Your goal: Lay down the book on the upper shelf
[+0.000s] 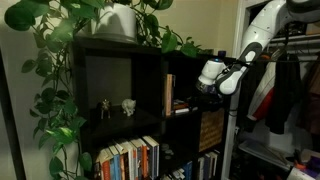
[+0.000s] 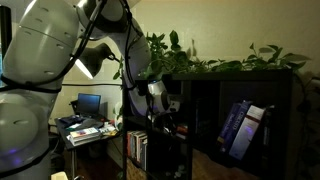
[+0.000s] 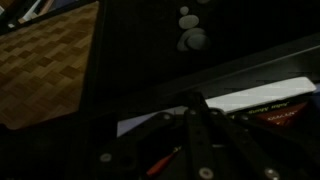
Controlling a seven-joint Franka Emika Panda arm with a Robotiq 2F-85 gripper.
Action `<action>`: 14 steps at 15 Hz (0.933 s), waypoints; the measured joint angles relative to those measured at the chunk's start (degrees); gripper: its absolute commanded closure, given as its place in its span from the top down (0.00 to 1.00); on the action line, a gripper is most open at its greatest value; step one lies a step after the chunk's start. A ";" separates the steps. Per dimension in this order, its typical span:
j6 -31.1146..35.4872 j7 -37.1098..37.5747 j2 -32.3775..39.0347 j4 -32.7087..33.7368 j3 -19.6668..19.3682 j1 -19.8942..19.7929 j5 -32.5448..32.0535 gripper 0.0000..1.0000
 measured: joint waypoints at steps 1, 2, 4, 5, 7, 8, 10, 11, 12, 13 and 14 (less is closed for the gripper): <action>-0.01 0.00 -0.02 0.01 0.11 -0.01 0.03 0.29; -0.10 -0.21 -0.13 -0.03 0.75 -0.28 0.46 0.34; -0.29 -3.55 -0.85 -0.57 2.09 -0.16 5.02 0.47; -0.29 -7.71 -1.52 -1.28 2.08 0.84 10.05 0.55; -2.18 -11.57 -3.10 -2.28 5.99 -0.85 14.83 0.66; -3.84 -13.49 -3.92 -2.59 8.37 -2.15 17.39 0.73; -7.63 -17.68 -5.84 -3.15 12.34 -4.43 22.77 0.86; -9.72 -19.89 -6.84 -3.30 13.85 -5.28 25.54 0.92; -11.86 -23.29 -8.03 -3.52 13.42 -4.40 29.83 0.99; -14.34 -27.47 -9.39 -3.72 11.69 -2.38 34.47 1.00; -17.20 -30.76 -10.77 -3.74 9.92 -0.46 37.87 1.00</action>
